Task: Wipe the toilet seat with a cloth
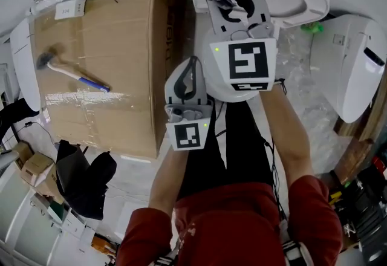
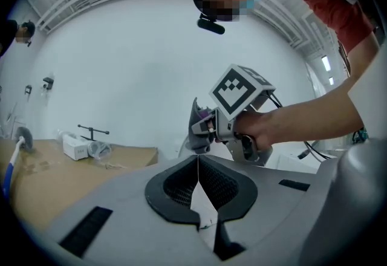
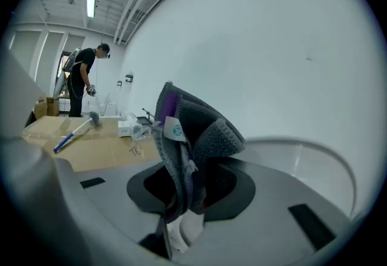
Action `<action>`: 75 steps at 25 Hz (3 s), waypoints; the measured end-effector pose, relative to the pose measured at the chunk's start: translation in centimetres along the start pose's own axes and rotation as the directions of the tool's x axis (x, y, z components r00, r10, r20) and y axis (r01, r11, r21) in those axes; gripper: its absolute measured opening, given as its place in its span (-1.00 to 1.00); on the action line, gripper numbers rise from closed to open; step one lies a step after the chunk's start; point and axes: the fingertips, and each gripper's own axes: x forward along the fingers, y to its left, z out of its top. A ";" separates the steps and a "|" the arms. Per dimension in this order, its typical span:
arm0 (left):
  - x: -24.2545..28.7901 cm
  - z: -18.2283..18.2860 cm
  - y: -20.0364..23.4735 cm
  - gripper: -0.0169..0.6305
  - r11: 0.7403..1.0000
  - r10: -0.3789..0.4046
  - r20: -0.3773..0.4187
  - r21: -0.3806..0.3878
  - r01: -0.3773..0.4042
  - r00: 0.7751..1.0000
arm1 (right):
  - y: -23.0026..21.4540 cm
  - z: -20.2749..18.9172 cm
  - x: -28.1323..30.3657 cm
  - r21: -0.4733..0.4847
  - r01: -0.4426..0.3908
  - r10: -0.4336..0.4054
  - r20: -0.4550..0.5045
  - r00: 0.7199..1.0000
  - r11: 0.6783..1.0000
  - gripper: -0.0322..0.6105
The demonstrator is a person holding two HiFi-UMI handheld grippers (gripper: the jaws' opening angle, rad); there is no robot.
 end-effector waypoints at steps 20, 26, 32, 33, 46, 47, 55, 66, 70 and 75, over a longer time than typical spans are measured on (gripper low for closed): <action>2.0 -2.9 -11.7 -0.90 0.989 -0.145 -0.053 0.007 0.146 0.988 | -17.1 -4.4 -11.2 0.075 0.236 -0.239 0.027 0.971 0.969 -0.62; 3.5 -4.2 -13.4 -0.90 0.985 -0.170 -0.070 0.016 0.172 0.983 | -19.0 -9.2 -12.4 0.097 0.262 -0.260 -0.030 0.965 0.960 -0.62; 4.8 -5.8 -14.2 -0.90 0.982 -0.185 -0.097 0.023 0.188 0.978 | -18.9 -11.6 -12.8 0.063 0.258 -0.257 -0.028 0.966 0.964 -0.62; 5.1 -6.0 -14.3 -0.90 0.982 -0.184 -0.099 0.023 0.188 0.978 | -18.9 -11.8 -12.8 0.059 0.260 -0.259 -0.020 0.966 0.964 -0.62; 7.6 -9.1 -14.2 -0.90 0.980 -0.185 -0.140 0.041 0.193 0.973 | -17.8 -21.7 -11.0 0.143 0.217 -0.198 -0.135 0.971 0.966 -0.62; 7.7 -9.3 -14.2 -0.90 0.980 -0.186 -0.143 0.042 0.194 0.972 | -17.7 -22.7 -10.8 0.159 0.212 -0.188 -0.154 0.970 0.964 -0.62; 8.8 -10.9 -13.9 -0.90 0.978 -0.191 -0.164 0.054 0.203 0.968 | -15.9 -29.5 -9.5 0.202 0.201 -0.136 -0.296 0.946 0.959 -0.62; 9.3 -12.6 -12.0 -0.90 0.985 -0.163 -0.179 0.033 0.172 0.970 | -12.6 -35.5 -7.2 0.230 0.185 -0.084 -0.391 0.917 0.955 -0.62; 9.1 -12.9 -11.3 -0.90 0.986 -0.156 -0.185 0.035 0.165 0.970 | -12.6 -37.0 -6.0 0.243 0.210 -0.093 -0.417 0.904 0.947 -0.62; 8.7 -13.0 -10.7 -0.90 0.987 -0.150 -0.189 0.030 0.159 0.970 | -12.3 -37.1 -5.9 0.243 0.212 -0.090 -0.431 0.898 0.947 -0.62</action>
